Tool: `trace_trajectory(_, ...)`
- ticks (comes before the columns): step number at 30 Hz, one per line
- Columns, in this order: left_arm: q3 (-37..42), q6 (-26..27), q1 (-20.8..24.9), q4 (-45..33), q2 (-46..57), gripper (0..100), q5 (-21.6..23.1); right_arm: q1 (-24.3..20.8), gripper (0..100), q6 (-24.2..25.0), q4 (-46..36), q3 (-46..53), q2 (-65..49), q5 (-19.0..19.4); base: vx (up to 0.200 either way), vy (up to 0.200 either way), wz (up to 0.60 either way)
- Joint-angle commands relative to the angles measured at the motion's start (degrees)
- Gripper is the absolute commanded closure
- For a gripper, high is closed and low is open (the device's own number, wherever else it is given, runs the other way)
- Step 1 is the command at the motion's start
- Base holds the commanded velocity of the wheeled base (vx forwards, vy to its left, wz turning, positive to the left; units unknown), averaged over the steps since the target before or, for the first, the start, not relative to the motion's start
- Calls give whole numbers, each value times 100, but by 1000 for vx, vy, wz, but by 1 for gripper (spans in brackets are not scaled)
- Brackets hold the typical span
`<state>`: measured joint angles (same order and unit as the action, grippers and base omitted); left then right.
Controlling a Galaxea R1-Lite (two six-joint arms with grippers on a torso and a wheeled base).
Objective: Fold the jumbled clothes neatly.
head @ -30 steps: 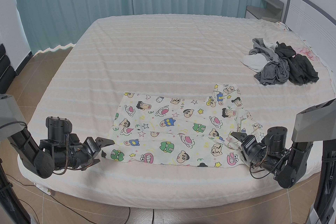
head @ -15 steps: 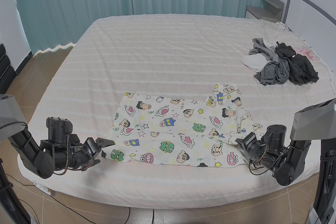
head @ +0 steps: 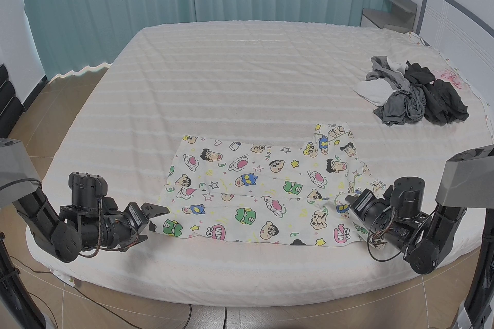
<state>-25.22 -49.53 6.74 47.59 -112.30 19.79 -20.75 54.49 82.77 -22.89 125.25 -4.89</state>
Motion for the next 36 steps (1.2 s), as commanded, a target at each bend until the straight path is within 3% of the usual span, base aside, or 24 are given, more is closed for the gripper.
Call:
trace_trajectory(1, 0, 5, 3, -4, -20, 0, -1, -325, 100, -650, -350, 13, -387, -311, 0, 0, 0)
trace_trajectory(7, 0, 5, 11, 4, -46, 0, 8, -650, 100, -1327, -789, 118, -615, -926, 0, 0, 0)
trace_trajectory(15, 9, 5, 108, 4, -82, 0, -1, -931, 100, -1872, -1123, 294, -941, -1489, 0, 0, 0)
trace_trajectory(28, 9, 5, 117, 4, -117, 0, -1, -1502, 100, -2013, -1940, 356, -941, -1647, 0, 0, 0)
trace_trajectory(29, 9, 5, 117, 4, -125, 0, -1, -1511, 0, -1978, -1976, 356, -905, -1638, 0, 0, 0)
trace_trajectory(33, 9, 5, 108, 4, -152, 0, -1, -1581, 0, -1723, -1993, 417, -782, -1515, 0, 0, 0)
trace_trajectory(36, 9, 5, 117, 4, -169, 0, -1, -1590, 0, -1222, -1984, 496, -782, -1190, 0, 0, 0)
